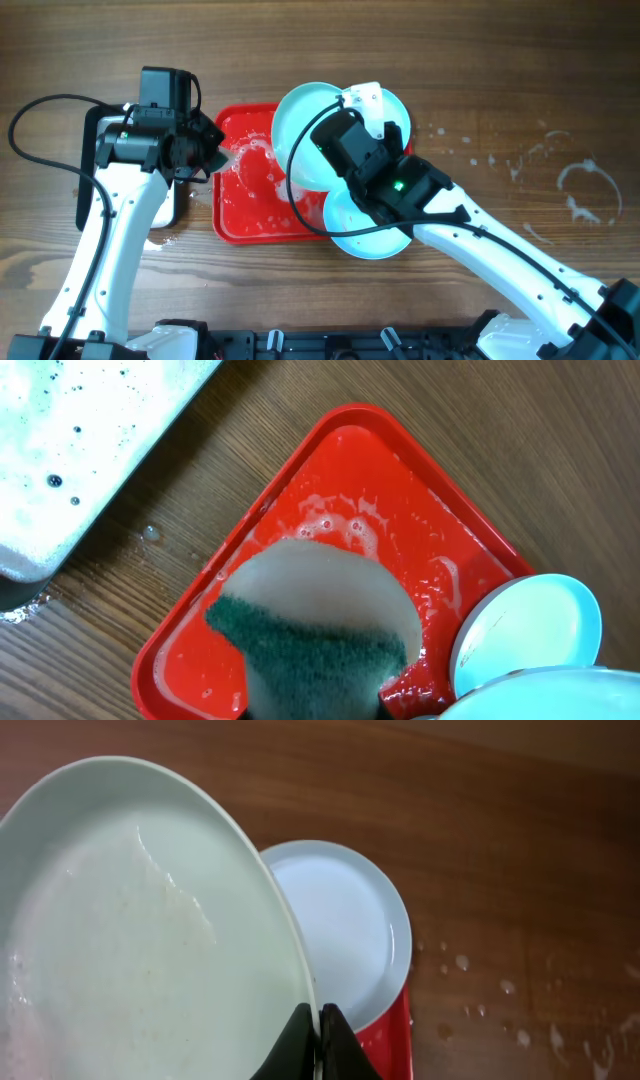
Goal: Clean dirty plates on tray and stack at the side
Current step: 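Carry the plate right and set it on the table beside the tray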
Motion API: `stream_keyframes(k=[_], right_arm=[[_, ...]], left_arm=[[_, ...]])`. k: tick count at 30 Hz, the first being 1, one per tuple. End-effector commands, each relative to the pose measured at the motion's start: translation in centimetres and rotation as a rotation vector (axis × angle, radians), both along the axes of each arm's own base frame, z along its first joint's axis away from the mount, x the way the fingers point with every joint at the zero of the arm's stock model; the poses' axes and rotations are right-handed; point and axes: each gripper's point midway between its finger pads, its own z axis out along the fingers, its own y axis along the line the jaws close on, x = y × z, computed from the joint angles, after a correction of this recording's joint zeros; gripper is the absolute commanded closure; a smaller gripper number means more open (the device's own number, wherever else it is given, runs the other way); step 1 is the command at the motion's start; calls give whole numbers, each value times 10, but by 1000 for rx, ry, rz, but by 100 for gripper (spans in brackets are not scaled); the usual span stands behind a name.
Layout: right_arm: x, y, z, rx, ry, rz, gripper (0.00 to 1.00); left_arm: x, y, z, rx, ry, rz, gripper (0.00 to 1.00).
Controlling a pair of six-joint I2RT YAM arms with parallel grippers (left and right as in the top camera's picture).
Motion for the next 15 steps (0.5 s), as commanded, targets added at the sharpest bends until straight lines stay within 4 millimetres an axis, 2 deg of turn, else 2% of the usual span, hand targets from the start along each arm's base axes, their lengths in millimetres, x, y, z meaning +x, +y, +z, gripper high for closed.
stream_keyframes(k=[1,4,6,9,13,14,15], right_arm=[[-6,10,22,154,2,33,96],[-7,2,7,158,89,47,96],[-11,-2,-6,243,207,73,96],[-7,-11,-10,360,293,79,96],[8,-43,-6,484,332,54,96],[13,-55,-5,509,332,28,96],[22,-78,-4,555,328,-20,96]], left_arm=[[0,4,0,10,4,21,96],[1,4,1,10,3,21,96],[0,4,0,11,5,21,96],[0,4,0,11,9,21,96],[-2,4,-3,13,24,20,96],[-2,3,-5,13,31,19,96],[-4,1,-8,15,45,11,96]])
